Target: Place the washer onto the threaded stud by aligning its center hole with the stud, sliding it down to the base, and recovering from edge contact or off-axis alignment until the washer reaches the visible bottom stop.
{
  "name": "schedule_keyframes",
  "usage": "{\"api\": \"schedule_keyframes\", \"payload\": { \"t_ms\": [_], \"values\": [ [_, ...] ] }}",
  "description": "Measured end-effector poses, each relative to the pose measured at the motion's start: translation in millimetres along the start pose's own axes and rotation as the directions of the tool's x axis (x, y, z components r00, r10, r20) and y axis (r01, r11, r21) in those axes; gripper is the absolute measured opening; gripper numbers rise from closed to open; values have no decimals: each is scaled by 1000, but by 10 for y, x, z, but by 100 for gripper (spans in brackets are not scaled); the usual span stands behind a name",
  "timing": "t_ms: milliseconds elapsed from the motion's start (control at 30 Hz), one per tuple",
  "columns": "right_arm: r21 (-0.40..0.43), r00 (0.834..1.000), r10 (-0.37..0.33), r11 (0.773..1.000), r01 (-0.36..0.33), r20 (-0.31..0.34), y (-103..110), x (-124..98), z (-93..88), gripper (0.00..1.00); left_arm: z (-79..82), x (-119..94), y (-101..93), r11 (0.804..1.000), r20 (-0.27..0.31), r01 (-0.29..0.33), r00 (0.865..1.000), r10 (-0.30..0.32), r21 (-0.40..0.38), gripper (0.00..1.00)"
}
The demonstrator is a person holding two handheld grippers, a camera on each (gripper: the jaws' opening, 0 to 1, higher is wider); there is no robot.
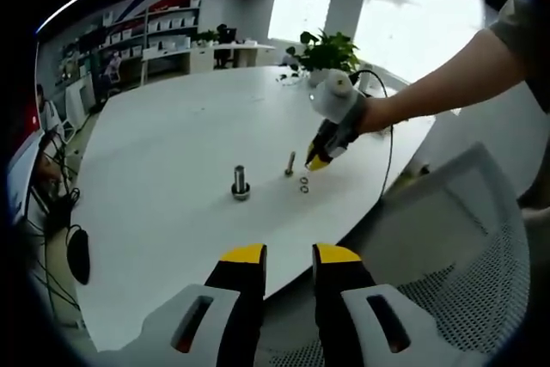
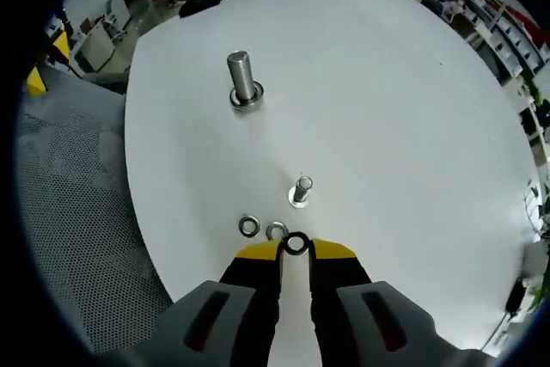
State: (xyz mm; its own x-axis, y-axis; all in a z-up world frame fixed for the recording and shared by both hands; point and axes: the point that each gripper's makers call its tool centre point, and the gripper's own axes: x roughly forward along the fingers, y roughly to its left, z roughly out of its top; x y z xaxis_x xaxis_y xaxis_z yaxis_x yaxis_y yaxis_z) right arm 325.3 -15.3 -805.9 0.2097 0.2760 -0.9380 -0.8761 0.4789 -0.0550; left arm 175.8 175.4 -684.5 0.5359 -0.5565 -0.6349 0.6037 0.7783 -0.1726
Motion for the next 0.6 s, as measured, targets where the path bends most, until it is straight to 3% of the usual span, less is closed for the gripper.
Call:
{"api": "schedule_keyframes", "payload": {
  "t_ms": [367,600],
  "values": [
    [-75,999,-38,996,40,31,-71,-142,161,13,1,-3,5,1000,0,-8,1000,8,10,19],
    [-142,996,-42,988,53,80,-51,-219,377,13,6,-2,8,1000,2,-8,1000,8,10,19]
  ]
}}
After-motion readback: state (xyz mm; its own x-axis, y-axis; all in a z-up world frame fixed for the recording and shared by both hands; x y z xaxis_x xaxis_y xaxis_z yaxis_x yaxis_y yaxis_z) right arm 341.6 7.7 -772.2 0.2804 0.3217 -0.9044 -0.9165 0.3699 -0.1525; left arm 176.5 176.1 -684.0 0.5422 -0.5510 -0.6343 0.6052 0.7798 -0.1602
